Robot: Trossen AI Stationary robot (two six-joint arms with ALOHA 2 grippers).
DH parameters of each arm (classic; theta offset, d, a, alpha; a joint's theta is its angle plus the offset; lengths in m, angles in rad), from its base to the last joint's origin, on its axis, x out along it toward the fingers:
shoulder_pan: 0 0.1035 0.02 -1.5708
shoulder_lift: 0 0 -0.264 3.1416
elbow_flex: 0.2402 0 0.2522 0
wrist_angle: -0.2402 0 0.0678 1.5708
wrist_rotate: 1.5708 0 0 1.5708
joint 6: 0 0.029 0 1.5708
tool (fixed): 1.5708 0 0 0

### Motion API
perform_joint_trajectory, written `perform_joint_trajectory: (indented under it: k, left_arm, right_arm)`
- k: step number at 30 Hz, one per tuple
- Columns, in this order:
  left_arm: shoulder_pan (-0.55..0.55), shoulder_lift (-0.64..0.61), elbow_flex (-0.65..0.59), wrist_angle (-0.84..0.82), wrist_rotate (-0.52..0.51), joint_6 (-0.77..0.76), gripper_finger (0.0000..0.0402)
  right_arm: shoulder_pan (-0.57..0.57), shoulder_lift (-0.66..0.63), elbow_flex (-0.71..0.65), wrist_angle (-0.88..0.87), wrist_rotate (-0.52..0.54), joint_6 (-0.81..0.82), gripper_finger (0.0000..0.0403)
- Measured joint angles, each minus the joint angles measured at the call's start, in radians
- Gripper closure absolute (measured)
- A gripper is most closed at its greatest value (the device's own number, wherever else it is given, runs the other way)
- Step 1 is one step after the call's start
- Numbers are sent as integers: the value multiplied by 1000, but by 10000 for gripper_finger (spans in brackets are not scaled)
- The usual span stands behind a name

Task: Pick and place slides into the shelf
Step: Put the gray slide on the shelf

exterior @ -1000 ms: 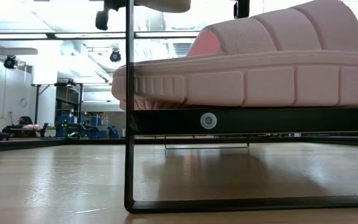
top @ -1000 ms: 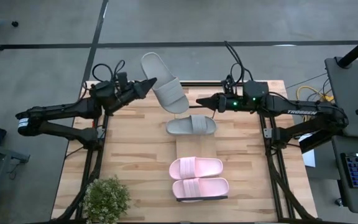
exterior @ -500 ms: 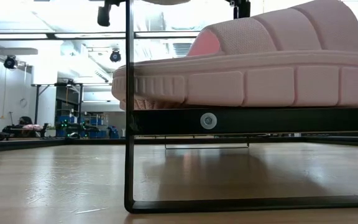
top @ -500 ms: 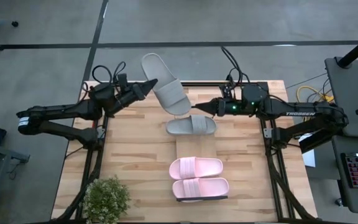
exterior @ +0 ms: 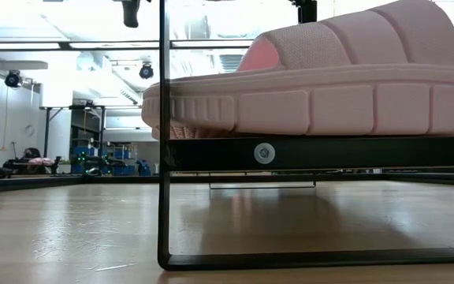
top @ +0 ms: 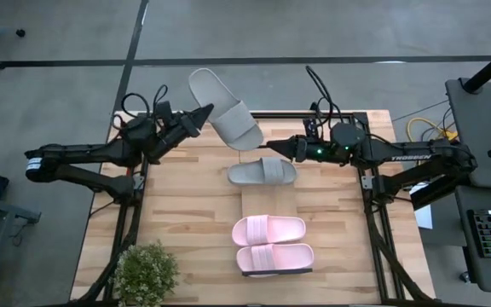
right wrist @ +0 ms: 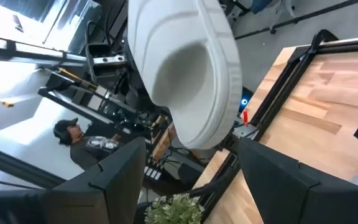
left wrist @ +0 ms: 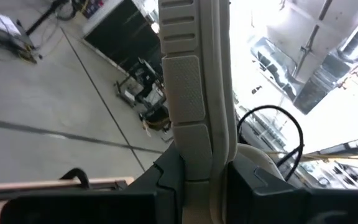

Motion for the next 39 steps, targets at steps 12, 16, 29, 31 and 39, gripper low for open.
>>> perform_joint_trajectory:
  k: [12,16,29,31,39]
  left_arm:
    - [-88,51,-1,194,-165,138,354]
    - [-95,53,-2,214,-169,164,354]
    - [-98,40,-2,226,-170,174,354]
    - [-102,41,-2,224,-173,175,354]
    - [-117,90,-2,284,-173,175,354]
  right_arm:
    - [24,74,-48,285,76,-10,160]
    - [32,89,-57,282,76,-4,157]
    - [49,87,-59,277,61,-26,161]
    - [48,87,-59,278,65,-36,163]
    - [48,87,-59,281,77,-43,165]
